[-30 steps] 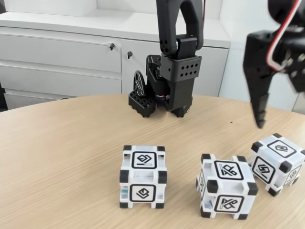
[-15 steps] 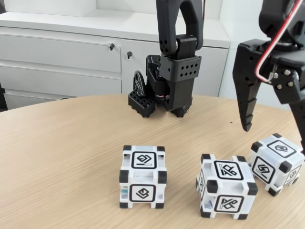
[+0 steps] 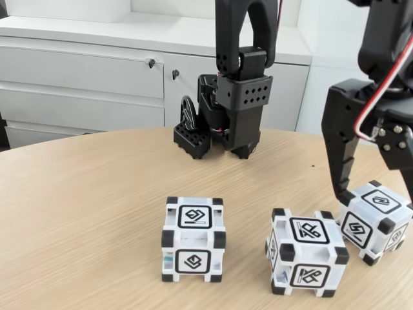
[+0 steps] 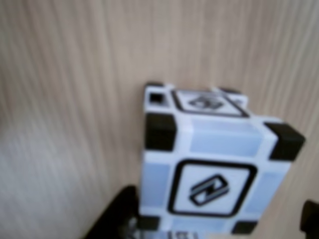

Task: Stack cubes from left to right.

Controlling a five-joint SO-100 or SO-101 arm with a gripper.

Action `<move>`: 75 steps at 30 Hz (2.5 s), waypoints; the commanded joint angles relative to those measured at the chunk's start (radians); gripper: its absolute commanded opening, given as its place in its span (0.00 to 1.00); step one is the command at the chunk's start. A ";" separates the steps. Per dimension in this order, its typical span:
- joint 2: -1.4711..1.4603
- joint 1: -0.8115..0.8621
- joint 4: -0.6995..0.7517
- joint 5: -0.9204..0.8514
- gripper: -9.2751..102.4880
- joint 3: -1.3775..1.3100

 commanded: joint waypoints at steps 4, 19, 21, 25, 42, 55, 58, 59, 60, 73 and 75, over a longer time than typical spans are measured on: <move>-0.029 0.000 -0.025 0.012 0.35 -0.005; -0.021 -0.009 -0.025 0.144 0.32 -0.005; -0.025 -0.009 -0.025 0.172 0.32 -0.005; -0.029 -0.011 -0.025 0.190 0.28 -0.005; 0.055 0.000 -0.008 0.179 0.08 -0.005; 0.580 0.025 0.198 0.025 0.08 -0.005; 0.626 0.084 0.279 0.028 0.08 -0.005; 0.632 0.109 0.301 0.023 0.08 -0.012; 0.637 0.137 0.319 0.015 0.08 -0.017; 0.618 0.554 0.342 -0.046 0.08 -0.006; 0.617 0.604 0.341 -0.054 0.08 -0.005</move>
